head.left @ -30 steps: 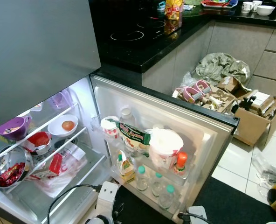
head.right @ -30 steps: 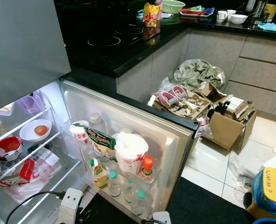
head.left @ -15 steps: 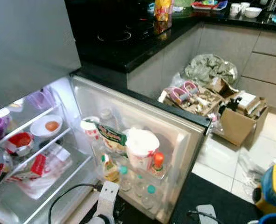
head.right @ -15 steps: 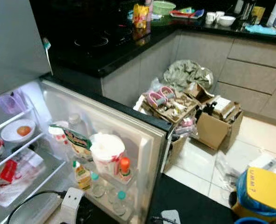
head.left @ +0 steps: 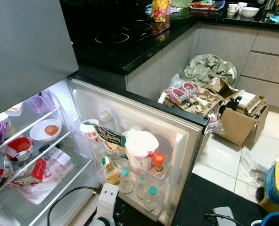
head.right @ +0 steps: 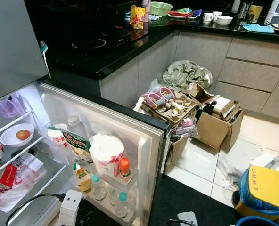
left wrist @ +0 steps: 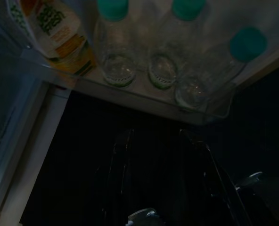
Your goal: Restocking fridge
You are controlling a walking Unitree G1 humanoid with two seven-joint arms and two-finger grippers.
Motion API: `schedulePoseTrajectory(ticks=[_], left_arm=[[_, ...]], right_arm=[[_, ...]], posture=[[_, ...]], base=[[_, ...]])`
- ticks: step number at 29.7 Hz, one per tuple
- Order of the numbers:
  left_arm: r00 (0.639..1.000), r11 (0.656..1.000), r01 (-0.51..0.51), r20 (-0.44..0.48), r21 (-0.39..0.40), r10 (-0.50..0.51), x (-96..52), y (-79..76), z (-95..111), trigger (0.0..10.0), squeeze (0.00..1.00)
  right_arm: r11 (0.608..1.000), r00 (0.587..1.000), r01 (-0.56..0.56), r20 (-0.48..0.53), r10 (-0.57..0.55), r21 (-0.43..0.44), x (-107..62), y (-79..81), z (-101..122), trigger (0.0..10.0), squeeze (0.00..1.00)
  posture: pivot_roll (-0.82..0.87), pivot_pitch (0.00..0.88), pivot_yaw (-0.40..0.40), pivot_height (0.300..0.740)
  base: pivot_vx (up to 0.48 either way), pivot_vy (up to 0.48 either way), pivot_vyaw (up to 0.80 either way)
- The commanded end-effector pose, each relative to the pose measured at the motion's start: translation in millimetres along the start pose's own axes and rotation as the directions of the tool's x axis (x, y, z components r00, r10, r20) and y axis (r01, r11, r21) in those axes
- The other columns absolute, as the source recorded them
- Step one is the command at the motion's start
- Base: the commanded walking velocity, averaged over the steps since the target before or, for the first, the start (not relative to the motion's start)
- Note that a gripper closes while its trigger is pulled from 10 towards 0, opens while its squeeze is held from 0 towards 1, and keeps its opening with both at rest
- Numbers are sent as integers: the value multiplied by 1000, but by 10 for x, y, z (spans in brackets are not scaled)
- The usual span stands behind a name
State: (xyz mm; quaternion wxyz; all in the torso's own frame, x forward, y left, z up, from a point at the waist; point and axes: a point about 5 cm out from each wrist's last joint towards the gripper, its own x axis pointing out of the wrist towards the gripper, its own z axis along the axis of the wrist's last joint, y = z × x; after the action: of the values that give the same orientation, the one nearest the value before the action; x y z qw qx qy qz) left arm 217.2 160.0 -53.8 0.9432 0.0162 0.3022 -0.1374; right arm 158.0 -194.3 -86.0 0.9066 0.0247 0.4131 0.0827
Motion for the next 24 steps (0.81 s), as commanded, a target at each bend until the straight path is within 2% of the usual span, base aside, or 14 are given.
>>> schedulePoseTrajectory(ticks=[1, 8, 9, 10, 12, 18, 20, 21, 22, 24], left_arm=[[1000, 1000, -15, -10, -12, 15, -21, 32, -32, 10000, 0], [1000, 1000, -13, -10, -12, 12, -19, 26, -31, 10000, 0], [1000, 1000, -14, -16, -15, 14, -15, 25, -33, 10000, 0], [1000, 1000, -14, -16, -15, 14, -15, 25, -33, 10000, 0], [1000, 1000, -2, -13, -4, 2, -10, 12, -24, 10000, 0], [1000, 1000, -3, -8, -6, 3, -5, 4, -15, 10000, 0], [1000, 1000, 3, -5, 2, -3, -3, -2, -9, 10000, 0], [1000, 1000, 3, -5, 2, -3, -3, -2, -9, 10000, 0], [1000, 1000, 7, -6, 6, -7, -2, -8, -9, 10000, 0], [1000, 1000, 8, -7, 6, -8, -2, -10, -11, 10000, 0]], right_arm=[[1000, 1000, -9, 10, 9, -3, -2, 20, -3, 10000, 0], [1000, 1000, -20, -1, 20, -2, -20, 123, -115, 10000, 0], [999, 999, -36, -12, 36, -37, -26, 220, -184, 10000, 0], [999, 999, -36, -12, 36, -37, -26, 220, -184, 10000, 0], [996, 998, -59, -19, 57, -67, -24, 338, -235, 10000, 0], [995, 997, -71, -21, 69, -68, -34, 508, -321, 10000, 0], [996, 997, -72, -24, 70, -52, -39, 654, -381, 10000, 0], [996, 997, -72, -24, 70, -52, -39, 654, -381, 10000, 0], [996, 997, -76, -28, 75, -47, -43, 785, -424, 10000, 0], [996, 997, -79, -29, 78, -47, -48, 844, -443, 10000, 0]], posture=[[-85, 48, 5, 734], [-85, 47, 6, 734], [-86, 48, 7, 734], [-86, 48, 7, 734], [-86, 48, 7, 734], [-88, 47, 7, 734], [-88, 47, 7, 734], [-88, 47, 7, 734], [-87, 49, 5, 734], [-87, 49, 5, 734]], base=[[0, 0, 0], [0, 0, 0], [0, 0, 0], [0, 0, 0], [0, 0, 0], [0, 0, 0], [0, 0, 0], [0, 0, 0], [0, -352, 0], [0, -375, 0]])
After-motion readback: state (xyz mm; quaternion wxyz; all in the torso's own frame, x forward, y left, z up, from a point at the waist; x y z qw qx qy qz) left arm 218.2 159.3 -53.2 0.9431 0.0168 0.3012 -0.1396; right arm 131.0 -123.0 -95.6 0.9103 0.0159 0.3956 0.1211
